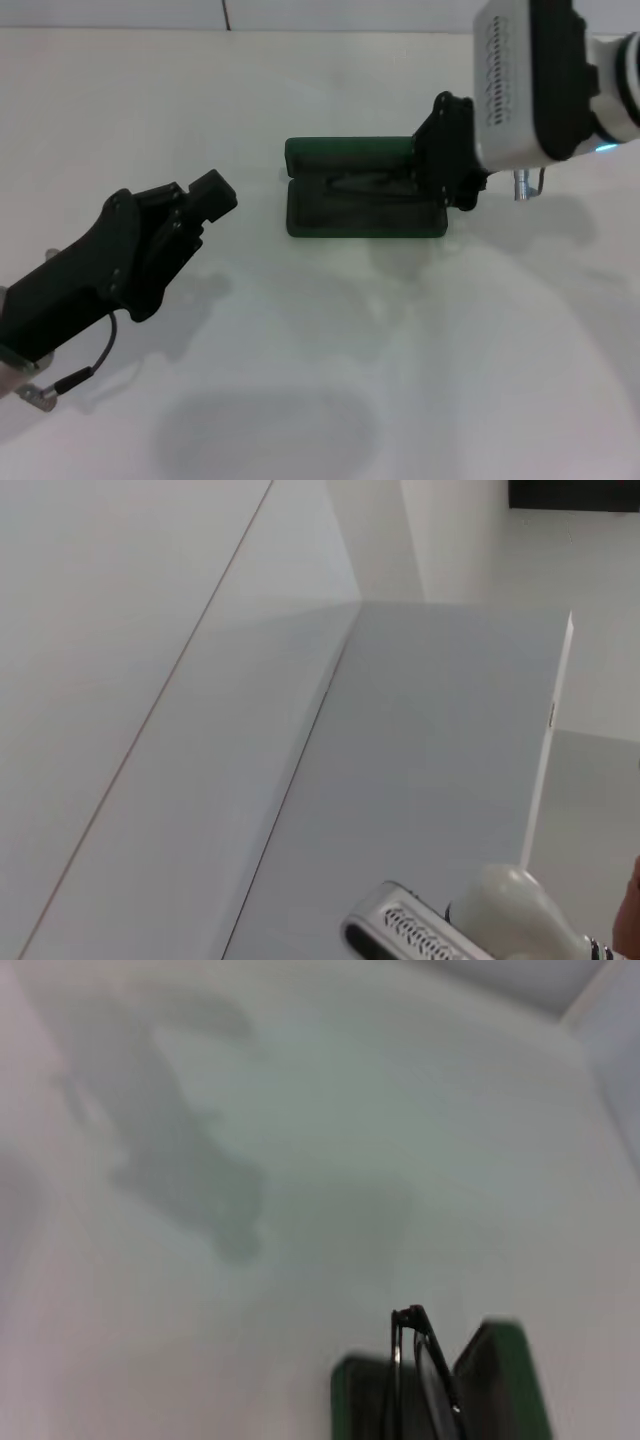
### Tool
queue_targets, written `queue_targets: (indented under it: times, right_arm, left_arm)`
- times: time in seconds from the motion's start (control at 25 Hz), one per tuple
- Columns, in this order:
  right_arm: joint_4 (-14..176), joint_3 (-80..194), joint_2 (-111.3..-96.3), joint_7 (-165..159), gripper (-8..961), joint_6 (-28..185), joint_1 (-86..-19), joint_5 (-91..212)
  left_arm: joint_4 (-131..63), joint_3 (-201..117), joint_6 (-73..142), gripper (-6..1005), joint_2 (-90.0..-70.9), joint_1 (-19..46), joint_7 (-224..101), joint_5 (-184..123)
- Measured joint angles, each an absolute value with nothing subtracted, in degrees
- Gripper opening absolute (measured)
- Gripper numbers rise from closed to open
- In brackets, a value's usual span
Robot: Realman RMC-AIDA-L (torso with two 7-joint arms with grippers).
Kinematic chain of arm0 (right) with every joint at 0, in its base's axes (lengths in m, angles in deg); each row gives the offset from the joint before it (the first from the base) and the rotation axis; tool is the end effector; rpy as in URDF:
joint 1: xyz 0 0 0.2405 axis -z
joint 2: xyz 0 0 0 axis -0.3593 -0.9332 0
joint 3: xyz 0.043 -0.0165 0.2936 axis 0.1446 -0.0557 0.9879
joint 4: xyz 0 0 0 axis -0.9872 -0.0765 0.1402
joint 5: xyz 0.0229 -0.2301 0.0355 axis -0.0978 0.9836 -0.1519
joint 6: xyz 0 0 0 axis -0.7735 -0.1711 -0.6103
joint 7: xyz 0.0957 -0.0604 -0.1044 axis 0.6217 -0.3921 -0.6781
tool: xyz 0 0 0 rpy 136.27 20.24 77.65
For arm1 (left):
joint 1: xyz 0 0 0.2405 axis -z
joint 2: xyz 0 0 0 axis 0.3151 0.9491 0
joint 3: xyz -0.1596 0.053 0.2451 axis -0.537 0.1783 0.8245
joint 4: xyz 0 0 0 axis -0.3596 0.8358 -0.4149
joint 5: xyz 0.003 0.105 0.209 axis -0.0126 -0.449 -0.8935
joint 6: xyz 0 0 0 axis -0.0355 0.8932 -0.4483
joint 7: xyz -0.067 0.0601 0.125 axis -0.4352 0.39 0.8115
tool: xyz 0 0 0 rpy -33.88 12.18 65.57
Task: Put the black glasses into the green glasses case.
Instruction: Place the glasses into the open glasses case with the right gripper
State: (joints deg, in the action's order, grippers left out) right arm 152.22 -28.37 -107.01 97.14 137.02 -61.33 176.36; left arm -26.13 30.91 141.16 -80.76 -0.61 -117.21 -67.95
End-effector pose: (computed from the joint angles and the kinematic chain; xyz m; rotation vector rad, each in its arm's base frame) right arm 0.1123 0.4273 -0.0719 -2.7805 -0.4738 -0.2326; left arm -0.3125 0.2458 -0.0218 -2.2858 -0.5475 -1.7065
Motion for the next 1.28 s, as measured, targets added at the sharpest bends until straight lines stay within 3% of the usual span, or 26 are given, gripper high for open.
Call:
queue_targets:
  times: [1.28]
  right_arm:
    - [139.51, -42.72, -107.28, 99.82, 52, 117.64, -66.38, 181.85]
  left_arm:
    - [-26.42, 31.14, 138.48, 39, -81.71, -0.32, -115.28, -68.13]
